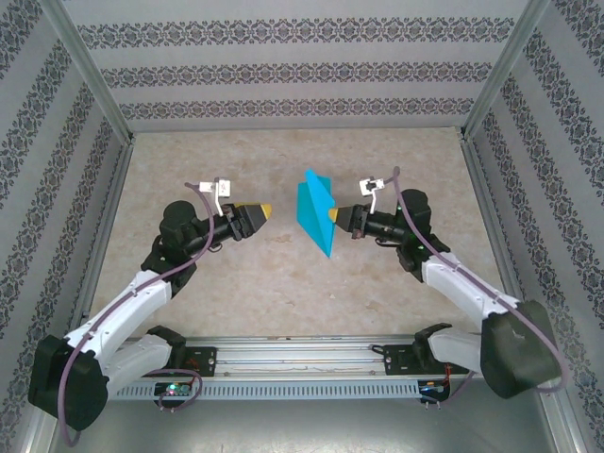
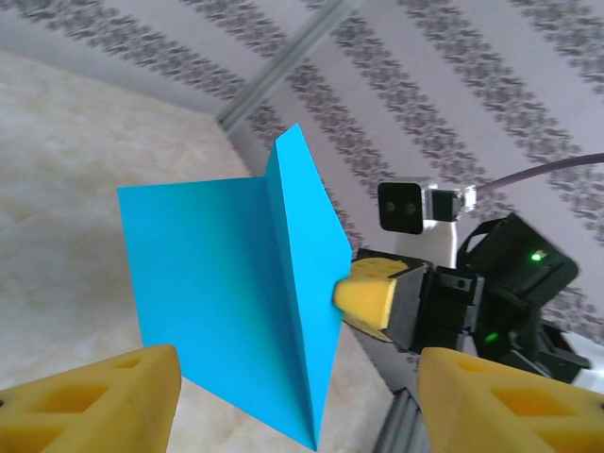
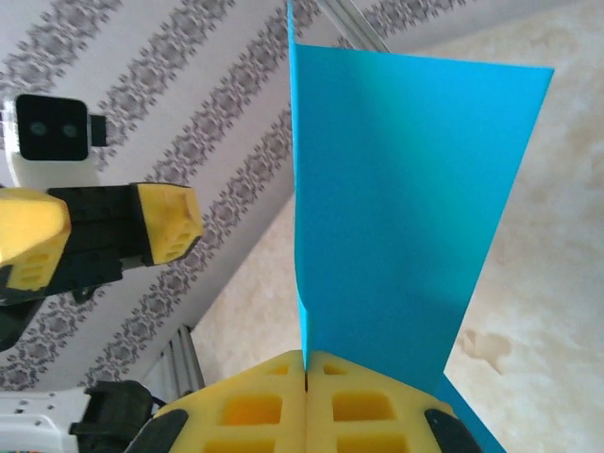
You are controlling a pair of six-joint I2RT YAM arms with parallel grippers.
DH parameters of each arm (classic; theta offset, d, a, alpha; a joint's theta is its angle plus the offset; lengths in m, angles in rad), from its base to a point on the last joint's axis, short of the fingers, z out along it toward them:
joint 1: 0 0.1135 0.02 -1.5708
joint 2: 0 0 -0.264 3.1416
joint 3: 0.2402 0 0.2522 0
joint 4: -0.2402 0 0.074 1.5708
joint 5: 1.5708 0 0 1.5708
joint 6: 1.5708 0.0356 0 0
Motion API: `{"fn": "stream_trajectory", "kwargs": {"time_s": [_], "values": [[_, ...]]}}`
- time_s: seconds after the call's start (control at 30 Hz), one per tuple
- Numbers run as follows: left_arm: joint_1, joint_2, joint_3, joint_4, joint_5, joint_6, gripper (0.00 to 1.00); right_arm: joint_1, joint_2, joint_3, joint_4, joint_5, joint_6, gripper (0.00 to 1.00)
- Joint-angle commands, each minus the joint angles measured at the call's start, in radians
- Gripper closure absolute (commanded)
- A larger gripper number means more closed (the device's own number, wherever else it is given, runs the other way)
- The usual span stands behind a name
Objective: Fold a paper plane with a square sheet of paper (fold left side to right side)
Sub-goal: Turn over the paper at the center of the table.
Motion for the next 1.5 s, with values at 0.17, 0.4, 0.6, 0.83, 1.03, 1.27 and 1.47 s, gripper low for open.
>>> {"fn": "stream_trajectory", "kwargs": {"time_s": [0.17, 0.4, 0.6, 0.83, 1.03, 1.27, 1.47], "values": [[-0.039, 0.092, 0.079, 0.213, 0.155, -0.035, 0.36, 0.01, -0.115, -0.009, 0.166, -0.045, 0.148, 1.0], [-0.097, 0.138, 0.115, 0.19, 0.168, 0.006, 0.37, 0.08, -0.09, 0.012, 0.182, -0.055, 0.147, 1.0], [-0.104, 0.151, 0.104, 0.227, 0.158, -0.006, 0.39, 0.124, -0.057, 0.03, 0.19, -0.059, 0.143, 1.0], [-0.115, 0.165, 0.112, 0.214, 0.146, 0.001, 0.43, 0.162, -0.029, 0.048, 0.197, -0.069, 0.142, 1.0], [-0.122, 0.177, 0.114, 0.212, 0.136, -0.001, 0.5, 0.178, -0.016, 0.057, 0.201, -0.067, 0.139, 1.0], [-0.123, 0.175, 0.111, 0.21, 0.122, -0.002, 0.66, 0.193, 0.001, 0.069, 0.2, -0.069, 0.137, 1.0], [-0.123, 0.172, 0.106, 0.21, 0.112, -0.004, 0.83, 0.195, 0.0, 0.064, 0.197, -0.056, 0.134, 1.0]]}}
